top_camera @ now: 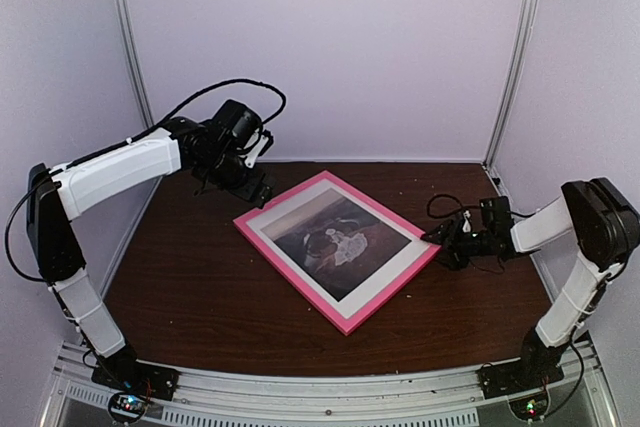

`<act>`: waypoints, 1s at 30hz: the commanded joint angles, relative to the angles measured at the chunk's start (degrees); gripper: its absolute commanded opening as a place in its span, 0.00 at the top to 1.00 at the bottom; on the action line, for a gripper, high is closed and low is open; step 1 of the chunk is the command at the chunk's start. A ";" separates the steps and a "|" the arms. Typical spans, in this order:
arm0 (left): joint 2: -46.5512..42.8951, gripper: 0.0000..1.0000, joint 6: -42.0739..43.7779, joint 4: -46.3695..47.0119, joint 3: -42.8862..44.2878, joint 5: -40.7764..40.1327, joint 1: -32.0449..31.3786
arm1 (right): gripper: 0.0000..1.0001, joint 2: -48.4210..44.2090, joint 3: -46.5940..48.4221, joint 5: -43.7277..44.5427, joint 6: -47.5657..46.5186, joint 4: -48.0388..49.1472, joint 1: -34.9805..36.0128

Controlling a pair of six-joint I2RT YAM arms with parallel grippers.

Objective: Put the photo into the frame
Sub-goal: Turn over the photo frame, then reset both arms

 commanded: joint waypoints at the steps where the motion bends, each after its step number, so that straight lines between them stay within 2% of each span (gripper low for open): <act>1: -0.49 0.02 -1.79 3.04 -1.20 0.30 0.42 | 0.30 -4.95 -1.58 8.45 -6.98 -15.05 -0.48; 7: -0.26 0.02 -2.88 3.78 -2.48 0.49 0.42 | 0.26 -13.11 0.45 15.24 -13.97 -29.39 -0.51; 12: 0.25 0.02 -6.66 3.87 -4.84 1.12 0.66 | 0.25 -16.22 7.13 21.58 -23.27 -39.05 -0.46; 21: 0.18 0.03 -16.71 9.19 -15.10 9.45 3.27 | 0.21 -5.41 21.37 16.95 -32.89 -40.75 0.31; 27: 0.05 0.02 -23.35 17.33 -22.88 17.43 5.19 | 0.18 4.07 29.28 16.00 -34.55 -40.51 1.55; 30: 1.39 0.02 -25.99 20.39 -25.11 18.69 5.26 | 0.18 7.31 30.95 15.03 -35.02 -40.31 2.40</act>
